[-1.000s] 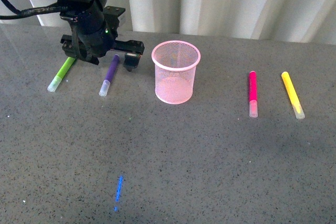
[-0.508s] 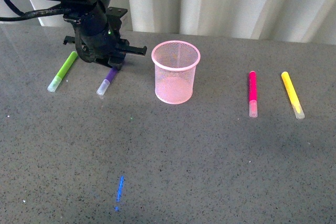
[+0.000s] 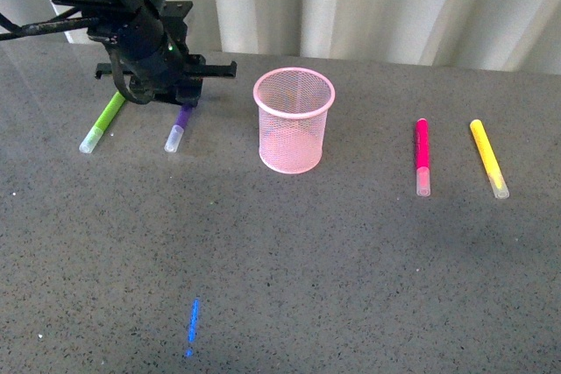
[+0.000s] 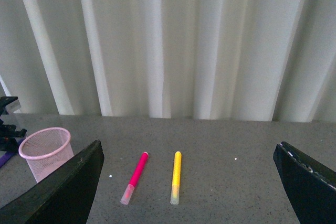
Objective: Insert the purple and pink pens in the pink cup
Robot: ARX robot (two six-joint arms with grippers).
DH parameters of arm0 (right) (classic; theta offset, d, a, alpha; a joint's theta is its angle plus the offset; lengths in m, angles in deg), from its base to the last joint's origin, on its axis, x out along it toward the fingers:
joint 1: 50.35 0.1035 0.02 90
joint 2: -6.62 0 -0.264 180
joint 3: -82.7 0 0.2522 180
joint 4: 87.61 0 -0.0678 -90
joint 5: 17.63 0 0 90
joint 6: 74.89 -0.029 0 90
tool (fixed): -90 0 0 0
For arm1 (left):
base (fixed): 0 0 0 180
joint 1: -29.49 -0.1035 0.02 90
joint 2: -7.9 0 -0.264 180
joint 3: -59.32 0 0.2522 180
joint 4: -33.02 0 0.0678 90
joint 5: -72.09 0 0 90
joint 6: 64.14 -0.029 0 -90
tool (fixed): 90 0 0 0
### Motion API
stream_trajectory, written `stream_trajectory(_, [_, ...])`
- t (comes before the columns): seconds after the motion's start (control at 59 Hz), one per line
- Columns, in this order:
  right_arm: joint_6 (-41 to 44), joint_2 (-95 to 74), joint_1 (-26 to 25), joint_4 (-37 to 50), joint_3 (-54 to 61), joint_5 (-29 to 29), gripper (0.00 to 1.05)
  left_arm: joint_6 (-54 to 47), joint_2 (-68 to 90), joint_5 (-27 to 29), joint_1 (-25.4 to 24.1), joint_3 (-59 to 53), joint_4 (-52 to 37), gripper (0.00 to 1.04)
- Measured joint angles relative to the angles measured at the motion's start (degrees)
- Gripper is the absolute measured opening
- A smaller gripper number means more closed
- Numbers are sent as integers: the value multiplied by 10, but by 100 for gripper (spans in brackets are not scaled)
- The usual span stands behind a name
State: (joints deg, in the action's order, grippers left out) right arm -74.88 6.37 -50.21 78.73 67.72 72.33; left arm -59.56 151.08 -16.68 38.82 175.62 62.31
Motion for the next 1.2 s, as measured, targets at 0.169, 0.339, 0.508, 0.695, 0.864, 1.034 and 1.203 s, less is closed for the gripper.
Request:
stream_trajectory(0.169, [0,0,0,0,0,0,98,3,-65,-17,-21,-51,-46,13])
stream_trajectory(0.339, [0,0,0,0,0,0,98,9,-143,-42,-38,-128,-142,13])
stream_trajectory(0.508, [0,0,0,0,0,0,98,47,-237,-65,-48,-241,-296,13])
stream_trajectory(0.695, [0,0,0,0,0,0,98,110,-302,-71,-37,-362,-476,13])
stream_trajectory(0.864, [0,0,0,0,0,0,98,154,-302,-62,-3,-442,-623,13])
stream_trajectory(1.034, [0,0,0,0,0,0,98,209,-257,-57,37,-469,-770,13])
stream_trajectory(1.203, [0,0,0,0,0,0,98,254,-206,-24,63,-469,-860,13])
